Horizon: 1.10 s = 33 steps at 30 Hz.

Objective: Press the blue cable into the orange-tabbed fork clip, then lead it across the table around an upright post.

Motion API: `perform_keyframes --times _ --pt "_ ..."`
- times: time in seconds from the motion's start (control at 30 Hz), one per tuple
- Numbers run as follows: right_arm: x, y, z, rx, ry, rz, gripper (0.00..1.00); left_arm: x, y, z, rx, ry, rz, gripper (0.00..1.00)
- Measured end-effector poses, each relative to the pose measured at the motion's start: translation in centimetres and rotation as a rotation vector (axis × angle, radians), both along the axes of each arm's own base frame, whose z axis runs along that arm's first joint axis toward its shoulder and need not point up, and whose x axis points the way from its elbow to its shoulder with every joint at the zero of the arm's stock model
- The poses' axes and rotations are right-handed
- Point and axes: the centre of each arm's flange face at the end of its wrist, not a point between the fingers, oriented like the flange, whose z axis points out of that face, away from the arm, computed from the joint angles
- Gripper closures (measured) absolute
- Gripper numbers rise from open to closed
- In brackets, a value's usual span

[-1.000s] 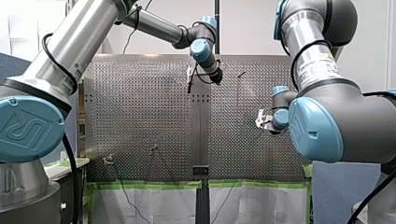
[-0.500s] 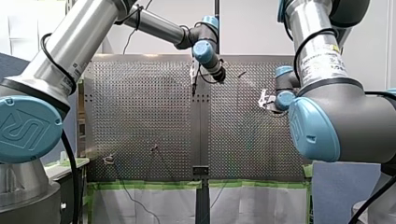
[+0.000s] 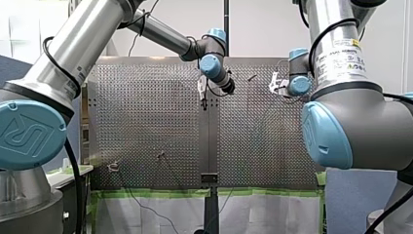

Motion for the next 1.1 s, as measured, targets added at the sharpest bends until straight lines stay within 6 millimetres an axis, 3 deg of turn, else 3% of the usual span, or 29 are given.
perform_keyframes --times 0.53,0.67,0.93,1.1 --pt "-0.5 2.9 8.8 -0.133 -0.024 0.002 1.00 0.1 -0.1 -0.1 -0.027 0.020 -0.023 0.02" --pt "-0.6 3.2 8.8 -0.131 -0.026 0.000 1.00 -0.2 -0.5 -0.2 -0.064 0.038 -0.055 0.02" --pt "-0.6 4.2 6.1 -0.085 -0.015 0.000 1.00 -0.9 -1.2 -0.2 -0.121 0.077 -0.100 0.02" --pt "-0.1 4.6 5.6 -0.077 -0.013 0.009 1.00 -1.4 -1.6 -0.2 -0.140 0.088 -0.112 0.02"
